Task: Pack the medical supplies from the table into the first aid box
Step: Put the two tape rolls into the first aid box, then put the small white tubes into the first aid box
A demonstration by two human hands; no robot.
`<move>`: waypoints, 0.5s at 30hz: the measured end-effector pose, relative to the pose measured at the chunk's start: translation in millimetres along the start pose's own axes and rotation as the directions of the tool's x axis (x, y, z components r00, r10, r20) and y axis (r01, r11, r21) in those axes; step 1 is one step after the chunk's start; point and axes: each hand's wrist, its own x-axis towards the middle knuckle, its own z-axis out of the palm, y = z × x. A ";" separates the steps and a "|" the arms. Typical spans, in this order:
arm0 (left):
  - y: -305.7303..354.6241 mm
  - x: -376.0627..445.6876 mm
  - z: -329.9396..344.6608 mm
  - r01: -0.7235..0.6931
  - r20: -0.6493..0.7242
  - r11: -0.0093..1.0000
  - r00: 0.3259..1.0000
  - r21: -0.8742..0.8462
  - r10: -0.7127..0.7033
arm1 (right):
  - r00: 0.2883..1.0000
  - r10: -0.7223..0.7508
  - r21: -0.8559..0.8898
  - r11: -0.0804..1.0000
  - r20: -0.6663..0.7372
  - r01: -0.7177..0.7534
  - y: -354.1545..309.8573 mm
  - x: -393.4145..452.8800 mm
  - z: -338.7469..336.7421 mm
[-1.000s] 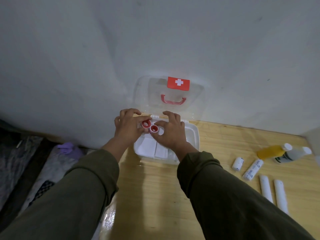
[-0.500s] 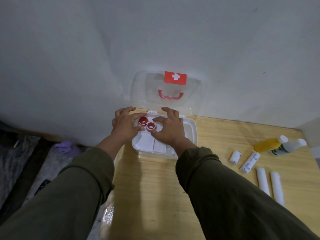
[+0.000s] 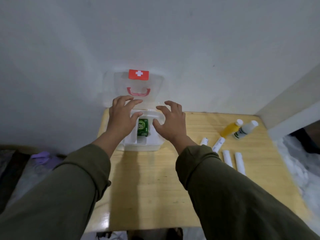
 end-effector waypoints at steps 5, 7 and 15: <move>59.9 -18.8 33.6 -0.060 0.041 0.997 0.997 -0.056 0.062 | 0.998 0.055 -0.035 0.998 -0.018 -0.055 48.5 -31.5 -39.7; 82.2 -28.5 50.6 -0.112 0.063 0.991 0.991 -0.077 0.117 | 0.996 0.092 -0.064 0.994 -0.019 -0.093 71.5 -47.4 -53.8; 146.1 -56.7 129.4 -0.178 0.240 0.983 0.953 -0.043 0.183 | 0.952 0.297 -0.213 0.937 0.071 -0.276 165.5 -100.8 -83.6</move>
